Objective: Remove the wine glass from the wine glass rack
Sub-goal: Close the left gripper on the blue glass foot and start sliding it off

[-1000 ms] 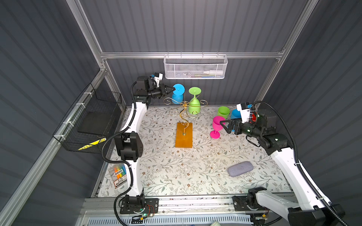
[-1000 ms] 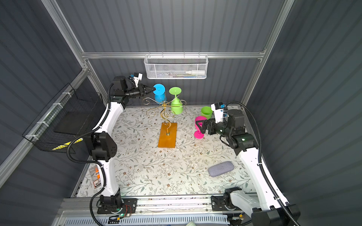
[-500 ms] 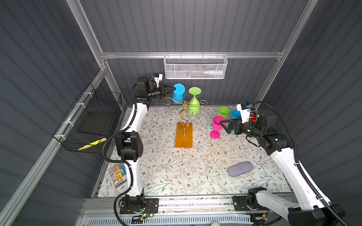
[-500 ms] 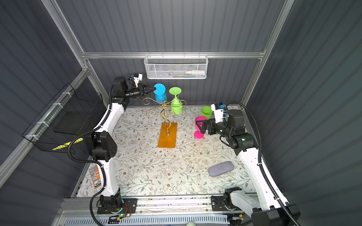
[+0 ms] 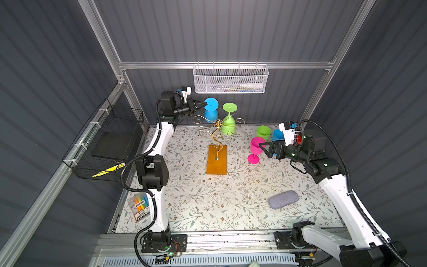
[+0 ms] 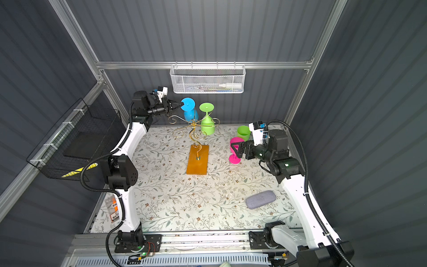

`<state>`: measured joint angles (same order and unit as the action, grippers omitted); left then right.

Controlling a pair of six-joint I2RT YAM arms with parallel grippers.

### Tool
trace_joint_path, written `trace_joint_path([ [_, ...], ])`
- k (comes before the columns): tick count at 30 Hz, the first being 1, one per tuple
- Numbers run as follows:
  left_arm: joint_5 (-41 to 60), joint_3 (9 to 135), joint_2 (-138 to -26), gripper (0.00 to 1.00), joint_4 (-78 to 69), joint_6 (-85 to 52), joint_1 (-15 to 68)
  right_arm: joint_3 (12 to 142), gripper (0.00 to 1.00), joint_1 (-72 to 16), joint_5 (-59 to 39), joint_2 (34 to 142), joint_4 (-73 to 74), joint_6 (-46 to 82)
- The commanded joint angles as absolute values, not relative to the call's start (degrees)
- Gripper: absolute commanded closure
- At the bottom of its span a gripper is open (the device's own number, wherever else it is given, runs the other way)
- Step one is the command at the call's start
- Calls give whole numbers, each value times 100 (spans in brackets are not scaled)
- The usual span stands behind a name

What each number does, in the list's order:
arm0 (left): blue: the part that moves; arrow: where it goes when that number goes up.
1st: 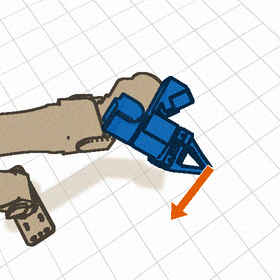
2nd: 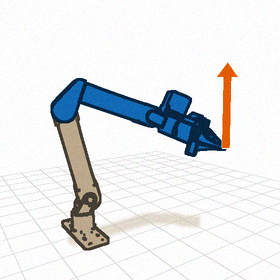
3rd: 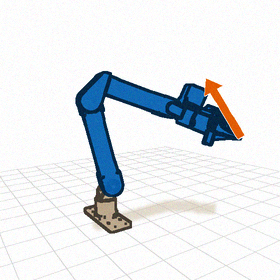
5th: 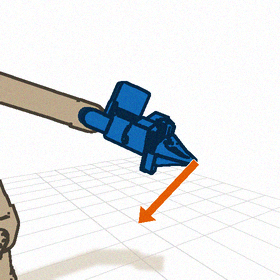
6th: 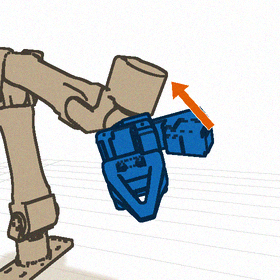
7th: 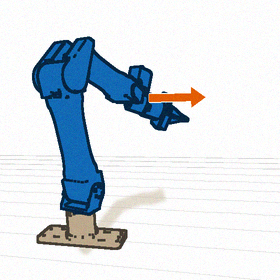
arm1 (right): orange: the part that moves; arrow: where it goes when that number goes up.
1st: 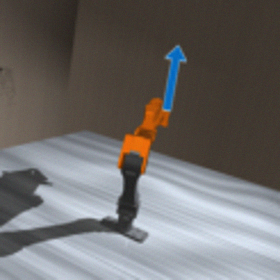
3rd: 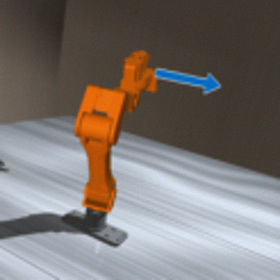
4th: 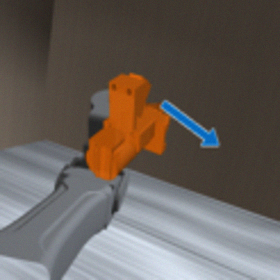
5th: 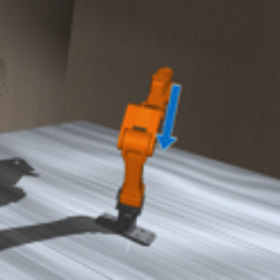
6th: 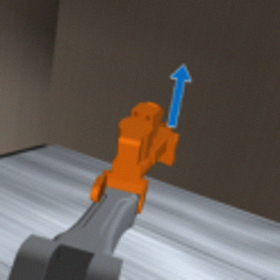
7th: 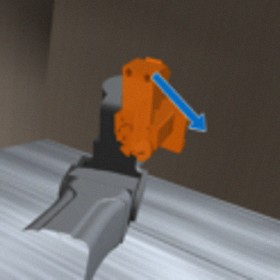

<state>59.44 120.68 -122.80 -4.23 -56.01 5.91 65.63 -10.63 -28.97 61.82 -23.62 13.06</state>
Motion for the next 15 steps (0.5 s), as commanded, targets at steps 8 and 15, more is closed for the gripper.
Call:
trace_joint_path([
  [8, 5994, 12202, -12071, 100, -766, -5704, 645, 6538, 1, -1046, -2940, 6118, -2291, 1363],
  [15, 5985, 12361, -12190, 100, -686, -5687, 743, 6539, 1, -1046, -2927, 6100, -2312, 1362],
])
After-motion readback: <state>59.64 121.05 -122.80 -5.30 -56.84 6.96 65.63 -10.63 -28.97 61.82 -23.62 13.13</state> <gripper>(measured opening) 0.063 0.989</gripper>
